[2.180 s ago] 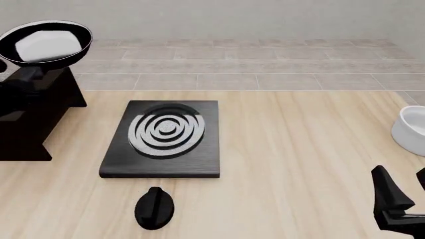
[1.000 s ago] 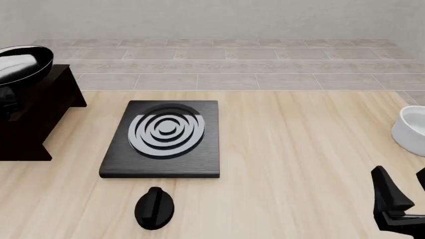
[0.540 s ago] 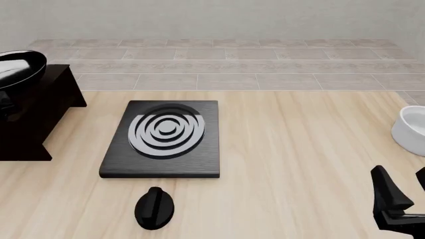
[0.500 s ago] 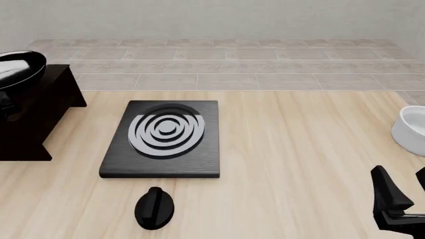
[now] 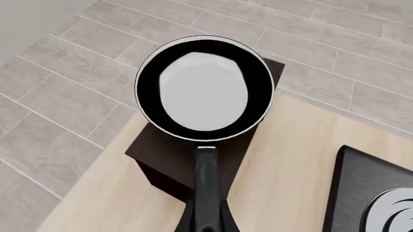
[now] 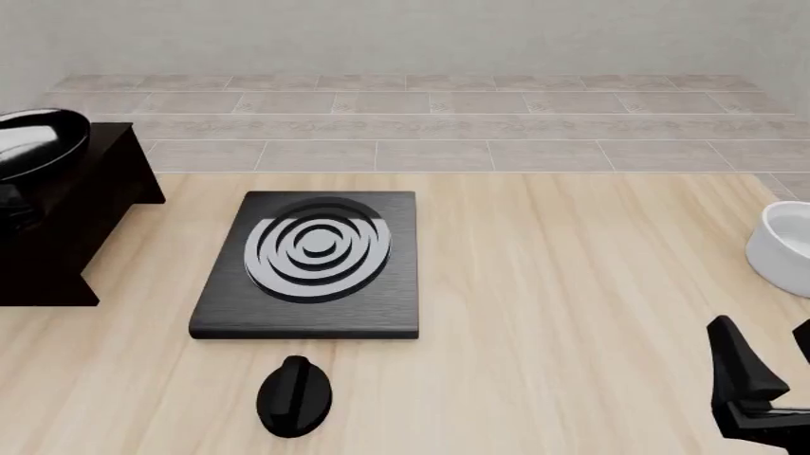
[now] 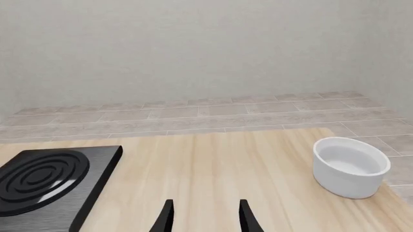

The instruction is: Put the frying pan on top of the cabinet.

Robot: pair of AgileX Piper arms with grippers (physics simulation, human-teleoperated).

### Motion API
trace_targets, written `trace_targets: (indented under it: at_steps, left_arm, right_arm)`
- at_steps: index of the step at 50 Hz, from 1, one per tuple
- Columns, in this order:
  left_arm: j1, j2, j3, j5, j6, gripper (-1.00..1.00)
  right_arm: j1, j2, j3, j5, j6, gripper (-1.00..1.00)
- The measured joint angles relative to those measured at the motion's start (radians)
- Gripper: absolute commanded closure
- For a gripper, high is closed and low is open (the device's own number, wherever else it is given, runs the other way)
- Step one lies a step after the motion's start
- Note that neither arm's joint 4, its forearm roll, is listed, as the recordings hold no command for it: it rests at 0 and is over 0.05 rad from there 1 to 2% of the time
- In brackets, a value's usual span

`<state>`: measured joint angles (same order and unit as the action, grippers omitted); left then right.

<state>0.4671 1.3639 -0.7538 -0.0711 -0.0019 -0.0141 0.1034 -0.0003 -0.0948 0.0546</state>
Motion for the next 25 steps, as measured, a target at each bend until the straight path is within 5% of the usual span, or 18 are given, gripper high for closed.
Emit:
trace_targets:
  at_steps: [25]
  left_arm:
    - [-0.002,0.015,0.014,-0.046,0.002,1.0]
  right_arm:
    - [-0.002,-0.001,0.0,0.0,0.002,-1.0]
